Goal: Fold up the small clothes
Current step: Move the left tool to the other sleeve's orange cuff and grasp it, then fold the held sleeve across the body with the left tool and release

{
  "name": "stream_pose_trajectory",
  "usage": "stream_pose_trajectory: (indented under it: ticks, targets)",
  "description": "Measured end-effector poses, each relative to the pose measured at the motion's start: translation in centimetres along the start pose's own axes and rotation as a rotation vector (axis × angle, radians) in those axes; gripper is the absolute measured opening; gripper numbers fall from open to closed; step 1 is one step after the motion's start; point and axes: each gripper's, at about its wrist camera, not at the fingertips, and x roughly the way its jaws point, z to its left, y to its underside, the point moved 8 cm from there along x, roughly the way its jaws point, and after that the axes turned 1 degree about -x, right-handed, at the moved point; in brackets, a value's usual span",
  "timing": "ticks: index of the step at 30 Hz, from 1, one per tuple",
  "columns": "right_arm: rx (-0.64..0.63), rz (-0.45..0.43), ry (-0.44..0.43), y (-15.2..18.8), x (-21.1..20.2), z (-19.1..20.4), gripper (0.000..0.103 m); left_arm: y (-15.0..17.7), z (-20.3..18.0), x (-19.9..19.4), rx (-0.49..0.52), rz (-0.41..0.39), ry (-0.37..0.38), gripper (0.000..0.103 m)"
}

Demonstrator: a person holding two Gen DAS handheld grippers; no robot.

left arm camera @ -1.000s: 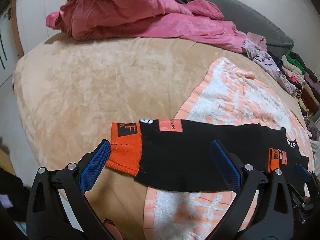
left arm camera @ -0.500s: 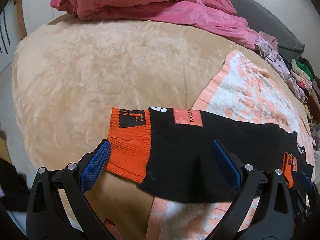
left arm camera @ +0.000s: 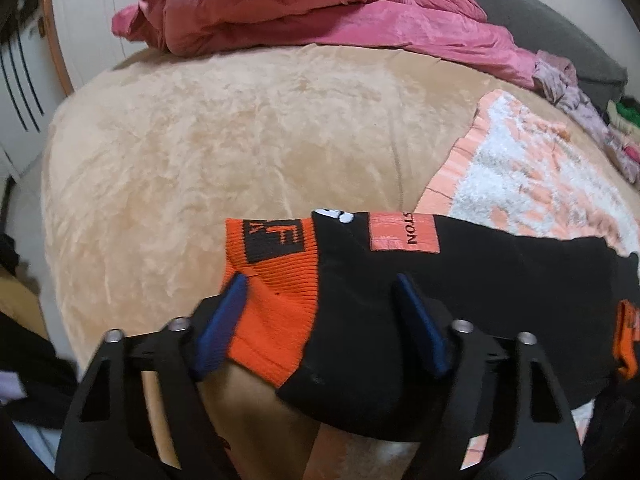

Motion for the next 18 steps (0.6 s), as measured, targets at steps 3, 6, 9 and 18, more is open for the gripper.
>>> stream_pose_trajectory:
  ticks: [3, 6, 9, 18]
  targets:
    - [0.025, -0.001, 0.004, 0.2, -0.1, -0.6, 0.098, -0.1, -0.5, -0.2, 0.032, -0.01, -0.005, 0.042]
    - [0.044, -0.003, 0.006, 0.4, -0.3, -1.2, 0.098, -0.2, -0.8, -0.4, 0.041, -0.016, 0.007, 0.026]
    - [0.06, -0.007, 0.014, 0.5, -0.7, -2.0, 0.098, -0.4, -0.9, -0.8, 0.022, -0.014, 0.05, 0.016]
    - [0.128, -0.041, 0.038, 0.6, -2.8, -4.7, 0.098, -1.9, -3.1, -4.3, -0.024, -0.047, 0.257, 0.007]
